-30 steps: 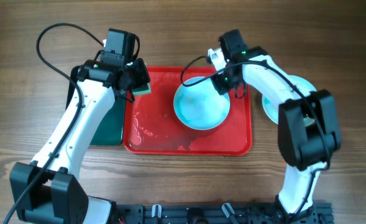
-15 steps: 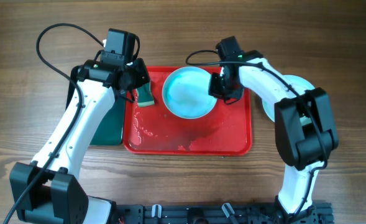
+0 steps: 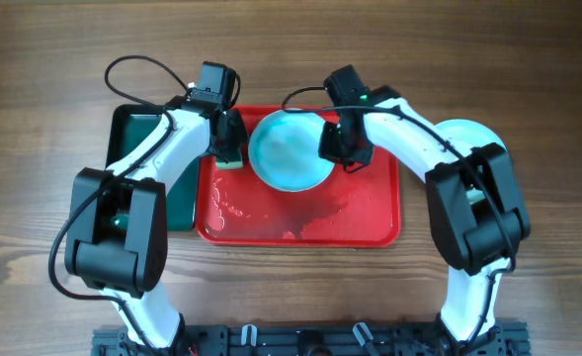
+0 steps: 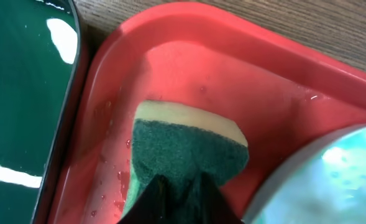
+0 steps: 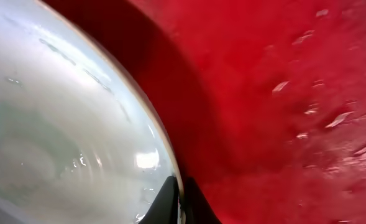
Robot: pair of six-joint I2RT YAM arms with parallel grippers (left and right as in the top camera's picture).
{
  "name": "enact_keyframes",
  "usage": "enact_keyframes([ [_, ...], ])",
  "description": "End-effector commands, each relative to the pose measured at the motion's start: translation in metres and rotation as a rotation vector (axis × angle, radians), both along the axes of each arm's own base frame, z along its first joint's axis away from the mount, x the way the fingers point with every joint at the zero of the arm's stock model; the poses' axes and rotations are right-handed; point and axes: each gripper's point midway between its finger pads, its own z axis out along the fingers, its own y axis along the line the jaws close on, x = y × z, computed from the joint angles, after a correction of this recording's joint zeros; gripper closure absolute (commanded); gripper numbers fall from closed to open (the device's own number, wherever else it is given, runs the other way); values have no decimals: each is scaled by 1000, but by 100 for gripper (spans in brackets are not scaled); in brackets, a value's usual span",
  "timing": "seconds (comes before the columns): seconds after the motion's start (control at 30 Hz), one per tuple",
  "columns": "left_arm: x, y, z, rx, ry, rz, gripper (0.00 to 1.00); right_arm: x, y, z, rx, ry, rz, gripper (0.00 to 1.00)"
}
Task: Clean dirty plates on tray and stack at the side
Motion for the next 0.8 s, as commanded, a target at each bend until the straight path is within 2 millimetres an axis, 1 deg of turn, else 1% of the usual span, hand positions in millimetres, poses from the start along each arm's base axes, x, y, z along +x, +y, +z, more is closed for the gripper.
enact_keyframes([
  [0.0,-1,7,-8,46,12,-65,87,-1,-32,-15,-71,33,-25,96],
  [0.1,-3,7,-15,54,29,-67,84,0,-32,-15,-70,27,-14,96],
  [0.17,-12,7,-28,49,83,-72,85,0,-31,-15,-69,25,-14,96],
  [0.23,-18,6,-32,47,110,-76,87,0,-30,-15,-65,24,-13,96],
  [0.3,-21,3,-32,28,124,-81,96,1,-29,-15,-59,21,-13,96],
  [0.33,-21,0,-32,9,127,-86,96,1,-29,-15,-59,21,-13,96],
  [0.37,-20,-3,-28,-3,118,-89,96,1,-29,-15,-56,22,-13,96],
  [0.4,-15,-5,-16,-16,93,-92,96,1,-29,-15,-56,22,-13,96],
  [0.5,1,-24,28,-94,-13,-190,96,1,-28,-15,-52,22,-8,95],
  [0.57,7,-36,63,-114,-110,-253,96,1,-27,-15,-46,20,-4,95],
  [0.6,6,-44,67,-109,-126,-302,96,2,-26,-14,-42,19,0,96],
  [0.67,5,-61,66,-98,-142,-378,96,2,-25,-14,-36,18,6,96],
  [0.77,7,-102,63,-108,-197,-468,96,2,-25,-14,-36,17,11,96],
])
